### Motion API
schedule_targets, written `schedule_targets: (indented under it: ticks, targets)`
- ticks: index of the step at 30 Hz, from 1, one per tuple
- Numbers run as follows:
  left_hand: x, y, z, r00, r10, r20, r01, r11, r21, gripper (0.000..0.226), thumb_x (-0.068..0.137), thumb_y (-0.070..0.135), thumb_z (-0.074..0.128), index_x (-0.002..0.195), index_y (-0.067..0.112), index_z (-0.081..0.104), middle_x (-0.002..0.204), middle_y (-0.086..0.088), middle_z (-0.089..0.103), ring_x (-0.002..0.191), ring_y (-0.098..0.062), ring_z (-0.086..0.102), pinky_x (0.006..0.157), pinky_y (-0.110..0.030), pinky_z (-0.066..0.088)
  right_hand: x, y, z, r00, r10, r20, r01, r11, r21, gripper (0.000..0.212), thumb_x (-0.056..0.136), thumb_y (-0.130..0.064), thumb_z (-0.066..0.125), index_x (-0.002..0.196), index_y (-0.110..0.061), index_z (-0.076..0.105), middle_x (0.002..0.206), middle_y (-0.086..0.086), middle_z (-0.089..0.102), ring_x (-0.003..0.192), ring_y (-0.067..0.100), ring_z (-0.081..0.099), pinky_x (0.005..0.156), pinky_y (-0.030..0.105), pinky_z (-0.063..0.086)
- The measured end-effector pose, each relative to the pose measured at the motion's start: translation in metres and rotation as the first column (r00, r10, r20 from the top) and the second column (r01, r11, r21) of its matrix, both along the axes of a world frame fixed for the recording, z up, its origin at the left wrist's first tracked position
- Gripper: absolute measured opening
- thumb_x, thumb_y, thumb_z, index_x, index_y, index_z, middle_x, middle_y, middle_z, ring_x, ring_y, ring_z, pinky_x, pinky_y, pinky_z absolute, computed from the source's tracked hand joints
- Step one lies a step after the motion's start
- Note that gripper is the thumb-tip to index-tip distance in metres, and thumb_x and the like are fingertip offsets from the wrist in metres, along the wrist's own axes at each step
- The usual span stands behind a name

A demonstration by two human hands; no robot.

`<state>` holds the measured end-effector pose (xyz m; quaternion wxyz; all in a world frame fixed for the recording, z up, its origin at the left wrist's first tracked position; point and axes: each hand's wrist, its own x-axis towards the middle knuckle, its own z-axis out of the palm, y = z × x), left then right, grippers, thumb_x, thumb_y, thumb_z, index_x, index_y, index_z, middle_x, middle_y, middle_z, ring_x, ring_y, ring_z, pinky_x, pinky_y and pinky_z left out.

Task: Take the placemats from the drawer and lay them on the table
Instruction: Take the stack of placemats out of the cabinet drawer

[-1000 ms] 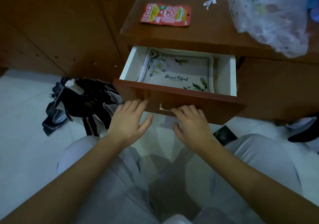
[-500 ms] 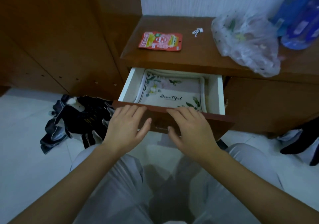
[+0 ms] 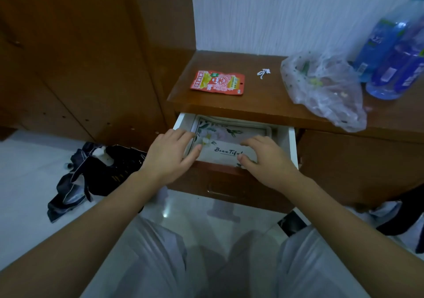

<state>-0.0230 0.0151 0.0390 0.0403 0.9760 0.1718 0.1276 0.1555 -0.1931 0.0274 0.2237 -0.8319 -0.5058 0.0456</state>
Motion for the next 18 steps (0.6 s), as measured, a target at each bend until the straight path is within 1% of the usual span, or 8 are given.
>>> schedule_targets:
  ticks: [3, 5, 6, 9, 11, 14, 16, 18]
  targets:
    - [0.010, 0.010, 0.001, 1.000, -0.013, 0.002, 0.013, 0.994, -0.108, 0.055, 0.100, 0.056, 0.028, 0.127, 0.019, 0.058, 0.122, 0.001, 0.062, 0.111, -0.019, 0.054, 0.086, -0.038, 0.045, 0.021, 0.020, 0.000, 0.998, 0.039, -0.040, -0.042, 0.997, -0.071, 0.046, 0.097, -0.044, 0.055, 0.137, -0.020, 0.054, 0.132, -0.001, 0.057, 0.122, 0.016, 0.048, 0.098, 0.036, 0.045]
    - [0.019, 0.016, 0.003, 0.999, -0.018, 0.037, 0.025, 0.979, -0.201, 0.053, 0.101, 0.057, 0.027, 0.123, 0.022, 0.059, 0.119, 0.003, 0.062, 0.110, -0.016, 0.053, 0.084, -0.036, 0.044, 0.034, 0.033, -0.002, 0.996, 0.072, -0.044, -0.078, 0.985, -0.153, 0.047, 0.096, -0.043, 0.056, 0.137, -0.020, 0.054, 0.135, 0.001, 0.056, 0.124, 0.017, 0.048, 0.100, 0.035, 0.043]
    - [0.024, 0.019, 0.005, 0.999, -0.020, 0.051, 0.030, 0.977, -0.212, 0.052, 0.101, 0.057, 0.026, 0.121, 0.023, 0.059, 0.117, 0.004, 0.062, 0.108, -0.015, 0.053, 0.082, -0.036, 0.044, 0.040, 0.038, -0.005, 0.996, 0.075, -0.037, -0.081, 0.979, -0.185, 0.048, 0.096, -0.043, 0.057, 0.138, -0.020, 0.053, 0.137, 0.002, 0.055, 0.126, 0.018, 0.048, 0.100, 0.035, 0.043]
    - [0.035, 0.026, 0.007, 0.998, -0.052, 0.036, 0.057, 0.985, -0.162, 0.052, 0.100, 0.057, 0.024, 0.119, 0.023, 0.060, 0.114, 0.005, 0.063, 0.106, -0.015, 0.054, 0.082, -0.036, 0.045, 0.054, 0.050, -0.018, 0.997, 0.079, -0.002, -0.077, 0.965, -0.250, 0.050, 0.096, -0.044, 0.057, 0.140, -0.020, 0.051, 0.140, 0.003, 0.053, 0.128, 0.020, 0.046, 0.102, 0.039, 0.044]
    - [0.037, 0.028, 0.002, 0.997, -0.070, 0.012, 0.071, 0.989, -0.126, 0.054, 0.100, 0.057, 0.023, 0.119, 0.022, 0.060, 0.112, 0.003, 0.063, 0.104, -0.016, 0.055, 0.081, -0.037, 0.046, 0.060, 0.057, -0.027, 0.993, 0.114, 0.035, -0.098, 0.947, -0.305, 0.053, 0.095, -0.045, 0.056, 0.141, -0.019, 0.048, 0.141, 0.005, 0.052, 0.129, 0.022, 0.045, 0.101, 0.041, 0.045]
    - [0.030, 0.030, -0.014, 0.998, -0.058, -0.016, 0.056, 0.994, -0.090, 0.054, 0.100, 0.056, 0.025, 0.116, 0.020, 0.061, 0.106, 0.002, 0.063, 0.099, -0.019, 0.057, 0.078, -0.038, 0.046, 0.064, 0.072, -0.039, 0.977, 0.190, 0.094, -0.147, 0.926, -0.348, 0.056, 0.094, -0.048, 0.056, 0.140, -0.018, 0.046, 0.139, 0.006, 0.052, 0.125, 0.023, 0.046, 0.099, 0.043, 0.046]
    - [0.019, 0.029, -0.023, 1.000, -0.024, -0.003, 0.024, 0.996, -0.090, 0.052, 0.100, 0.053, 0.027, 0.116, 0.018, 0.063, 0.108, 0.002, 0.064, 0.100, -0.020, 0.058, 0.081, -0.039, 0.045, 0.061, 0.087, -0.045, 0.959, 0.257, 0.116, -0.202, 0.913, -0.355, 0.057, 0.094, -0.048, 0.055, 0.142, -0.020, 0.044, 0.140, 0.005, 0.051, 0.125, 0.023, 0.046, 0.098, 0.041, 0.046]
    - [0.007, 0.030, -0.025, 1.000, 0.000, 0.028, 0.002, 0.997, -0.083, 0.048, 0.101, 0.050, 0.032, 0.118, 0.018, 0.064, 0.113, 0.002, 0.064, 0.103, -0.019, 0.056, 0.083, -0.039, 0.045, 0.054, 0.105, -0.049, 0.930, 0.345, 0.130, -0.285, 0.896, -0.341, 0.060, 0.094, -0.047, 0.055, 0.146, -0.022, 0.040, 0.145, 0.002, 0.047, 0.128, 0.021, 0.044, 0.100, 0.039, 0.045]
